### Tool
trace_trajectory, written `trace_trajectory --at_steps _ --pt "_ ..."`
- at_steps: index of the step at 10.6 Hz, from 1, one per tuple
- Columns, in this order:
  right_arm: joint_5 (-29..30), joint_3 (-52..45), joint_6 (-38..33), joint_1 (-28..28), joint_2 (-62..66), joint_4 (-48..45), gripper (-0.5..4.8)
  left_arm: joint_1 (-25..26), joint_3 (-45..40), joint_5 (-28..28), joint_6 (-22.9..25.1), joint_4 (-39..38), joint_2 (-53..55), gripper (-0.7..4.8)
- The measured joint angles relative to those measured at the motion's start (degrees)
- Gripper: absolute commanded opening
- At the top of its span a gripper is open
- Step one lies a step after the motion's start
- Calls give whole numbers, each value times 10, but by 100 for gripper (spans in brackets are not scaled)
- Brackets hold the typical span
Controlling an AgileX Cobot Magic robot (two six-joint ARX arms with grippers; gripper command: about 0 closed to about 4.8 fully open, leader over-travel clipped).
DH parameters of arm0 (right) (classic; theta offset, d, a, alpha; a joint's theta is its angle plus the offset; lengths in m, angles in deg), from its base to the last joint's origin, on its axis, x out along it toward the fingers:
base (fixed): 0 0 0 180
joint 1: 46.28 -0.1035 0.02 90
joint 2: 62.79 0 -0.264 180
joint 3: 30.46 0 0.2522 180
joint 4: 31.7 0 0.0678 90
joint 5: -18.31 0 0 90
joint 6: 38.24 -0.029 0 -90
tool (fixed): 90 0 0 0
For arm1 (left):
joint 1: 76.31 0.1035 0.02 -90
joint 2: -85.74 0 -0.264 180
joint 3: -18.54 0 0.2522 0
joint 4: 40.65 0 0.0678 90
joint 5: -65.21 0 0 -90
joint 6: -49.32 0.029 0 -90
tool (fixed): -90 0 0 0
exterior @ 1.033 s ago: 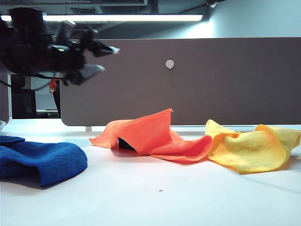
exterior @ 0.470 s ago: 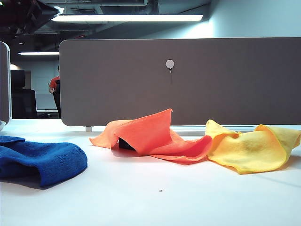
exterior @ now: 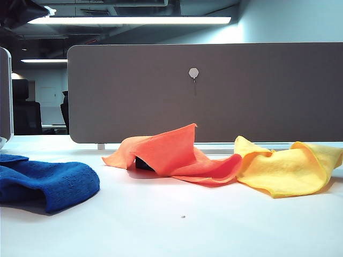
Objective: Pick up a rag that is the same color as the top surface of the Rubik's Cube and cover the cube with it.
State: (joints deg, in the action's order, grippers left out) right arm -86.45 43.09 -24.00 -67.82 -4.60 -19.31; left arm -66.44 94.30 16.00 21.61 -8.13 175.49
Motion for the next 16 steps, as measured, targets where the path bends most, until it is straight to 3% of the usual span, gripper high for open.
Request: trace_trajectory --at_steps 1,2,4,5,8,11,13,16 --pt "47 0 0 16 -19 -1 -1 -1 0 -14 63 -63 -33 -5" --pt "65 0 0 22 -26 -1 -1 -1 0 -22 89 -90 -44 -5" --pt "140 0 0 63 -67 39 -1 -1 0 -127 221 -295 -124 -5" --pt "180 0 0 85 -84 64 -1 -1 0 -150 254 -340 -147 -5" --pt "226 0 -7 168 -133 119 -1 -1 0 -153 269 -424 -200 -5" --pt "350 0 -62 290 -188 136 -1 -1 0 -154 305 -497 -252 -5" --pt "388 -22 -69 320 -218 163 -1 -1 0 -153 307 -555 -283 -5" --pt "381 -108 -130 319 -291 110 -1 -1 0 -158 307 -573 -331 -5"
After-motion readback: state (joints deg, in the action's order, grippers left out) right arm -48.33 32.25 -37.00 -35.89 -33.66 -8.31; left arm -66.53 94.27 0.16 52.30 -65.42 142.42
